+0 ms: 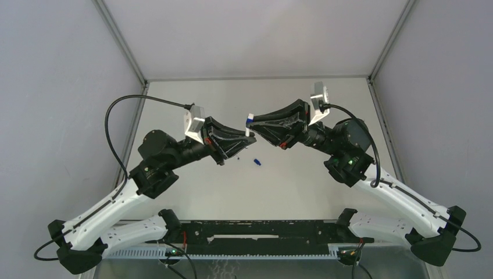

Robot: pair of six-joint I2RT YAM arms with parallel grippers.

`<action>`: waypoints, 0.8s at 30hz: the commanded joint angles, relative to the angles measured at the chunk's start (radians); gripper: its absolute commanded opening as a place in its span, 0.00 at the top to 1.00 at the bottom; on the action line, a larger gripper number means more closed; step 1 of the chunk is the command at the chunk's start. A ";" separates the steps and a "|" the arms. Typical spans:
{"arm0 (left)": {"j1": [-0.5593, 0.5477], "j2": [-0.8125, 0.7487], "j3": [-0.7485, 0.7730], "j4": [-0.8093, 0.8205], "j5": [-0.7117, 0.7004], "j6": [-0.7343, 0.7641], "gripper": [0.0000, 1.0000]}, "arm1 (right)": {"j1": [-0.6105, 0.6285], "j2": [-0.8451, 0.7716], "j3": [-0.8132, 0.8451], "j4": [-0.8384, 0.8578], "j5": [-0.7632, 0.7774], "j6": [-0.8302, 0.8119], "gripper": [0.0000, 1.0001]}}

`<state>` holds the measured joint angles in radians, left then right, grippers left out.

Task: Insert the pens into the pen caps
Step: Insert the pen cap onto the pen.

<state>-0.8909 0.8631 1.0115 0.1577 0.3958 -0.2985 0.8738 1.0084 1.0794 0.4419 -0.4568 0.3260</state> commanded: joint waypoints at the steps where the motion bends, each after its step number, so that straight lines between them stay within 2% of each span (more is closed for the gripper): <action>1: 0.005 -0.012 0.046 0.163 -0.052 -0.004 1.00 | 0.019 0.011 -0.032 -0.115 -0.084 -0.007 0.72; 11: 0.005 -0.016 0.043 0.152 -0.059 0.001 1.00 | 0.019 -0.016 -0.032 -0.124 -0.069 -0.017 0.60; 19: 0.006 -0.025 0.033 0.124 -0.057 0.013 1.00 | -0.010 -0.085 -0.022 -0.144 0.046 -0.048 0.46; 24: 0.006 -0.023 0.030 0.104 -0.045 0.025 1.00 | -0.018 -0.065 0.089 -0.281 0.127 -0.021 0.41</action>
<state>-0.8871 0.8520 1.0134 0.2241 0.3470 -0.2943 0.8623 0.9386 1.0706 0.2577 -0.4187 0.2951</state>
